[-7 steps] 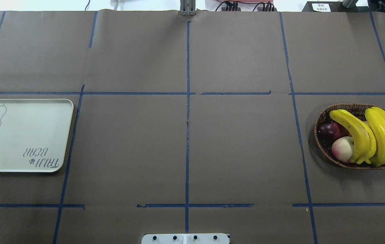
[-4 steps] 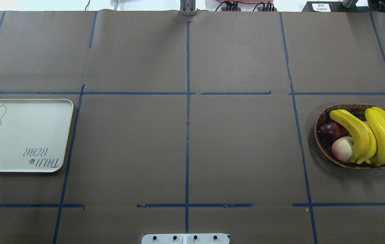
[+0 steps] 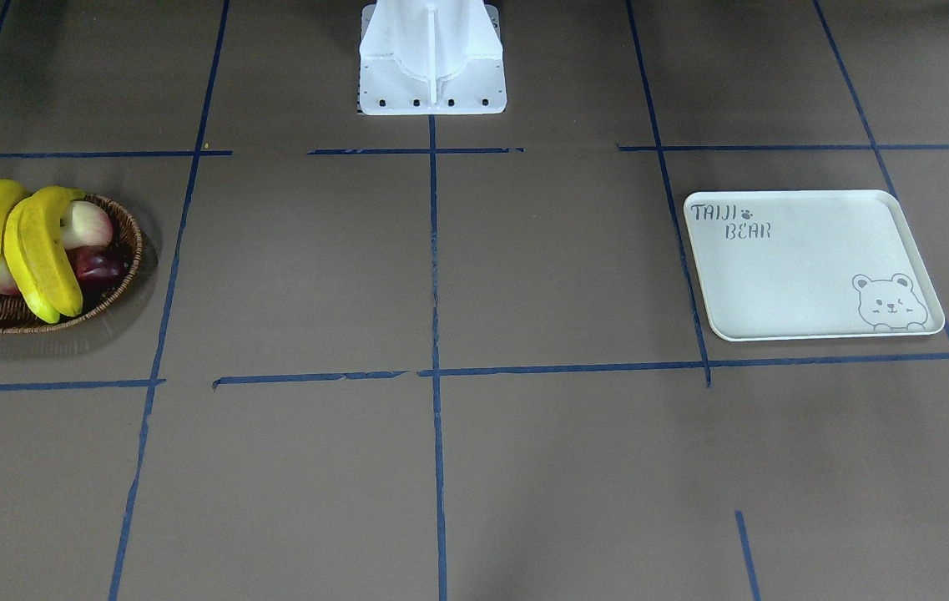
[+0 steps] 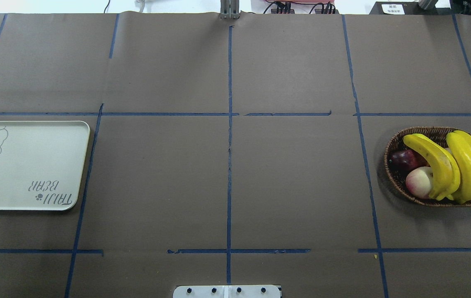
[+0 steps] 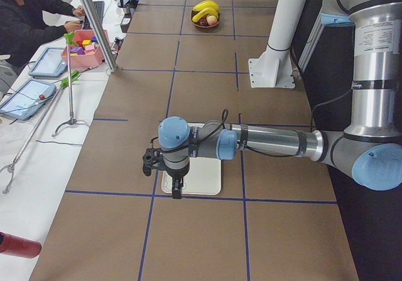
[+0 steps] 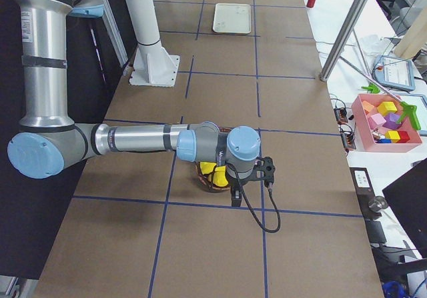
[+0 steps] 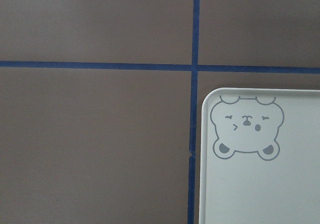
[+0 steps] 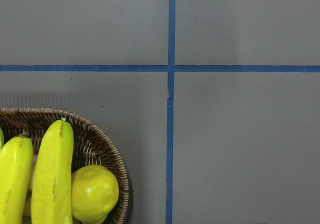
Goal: Transfer all bananas from basket to plate
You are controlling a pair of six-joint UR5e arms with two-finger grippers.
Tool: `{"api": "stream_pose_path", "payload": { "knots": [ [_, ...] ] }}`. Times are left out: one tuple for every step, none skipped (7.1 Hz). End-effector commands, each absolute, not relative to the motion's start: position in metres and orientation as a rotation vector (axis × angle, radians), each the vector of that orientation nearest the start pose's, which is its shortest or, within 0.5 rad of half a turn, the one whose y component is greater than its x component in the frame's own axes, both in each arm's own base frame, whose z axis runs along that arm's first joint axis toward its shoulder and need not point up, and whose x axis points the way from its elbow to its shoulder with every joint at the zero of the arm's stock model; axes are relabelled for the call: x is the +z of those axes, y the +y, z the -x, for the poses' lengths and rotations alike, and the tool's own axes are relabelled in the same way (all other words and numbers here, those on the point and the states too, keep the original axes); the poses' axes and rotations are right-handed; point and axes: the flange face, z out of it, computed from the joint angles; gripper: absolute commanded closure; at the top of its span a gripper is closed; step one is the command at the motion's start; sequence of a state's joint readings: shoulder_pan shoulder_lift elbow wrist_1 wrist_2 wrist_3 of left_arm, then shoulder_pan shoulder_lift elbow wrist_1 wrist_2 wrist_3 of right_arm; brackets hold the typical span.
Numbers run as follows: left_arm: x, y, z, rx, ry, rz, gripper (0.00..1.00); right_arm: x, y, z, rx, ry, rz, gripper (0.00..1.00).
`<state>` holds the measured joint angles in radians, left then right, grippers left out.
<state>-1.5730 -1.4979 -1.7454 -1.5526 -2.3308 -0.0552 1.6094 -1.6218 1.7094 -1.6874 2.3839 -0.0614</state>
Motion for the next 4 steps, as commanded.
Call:
{"api": "stream_pose_path", "payload": {
  "knots": [
    [0.577,-0.473,0.062,0.01,0.764,-0.143,0.0,0.618,-0.465,-0.079,-0.016,-0.816,-0.025,0.0],
    [0.577,-0.472,0.062,0.011,0.764,-0.144,0.0,0.616,-0.465,-0.078,-0.017,-0.82,-0.028,0.0],
    [0.572,-0.475,0.061,0.013,0.767,-0.148,0.0,0.603,-0.466,-0.075,-0.028,-0.865,-0.048,0.0],
    [0.571,-0.476,0.058,0.016,0.816,-0.142,0.0,0.601,-0.466,-0.072,-0.026,-0.893,-0.047,0.0]
  ]
}}
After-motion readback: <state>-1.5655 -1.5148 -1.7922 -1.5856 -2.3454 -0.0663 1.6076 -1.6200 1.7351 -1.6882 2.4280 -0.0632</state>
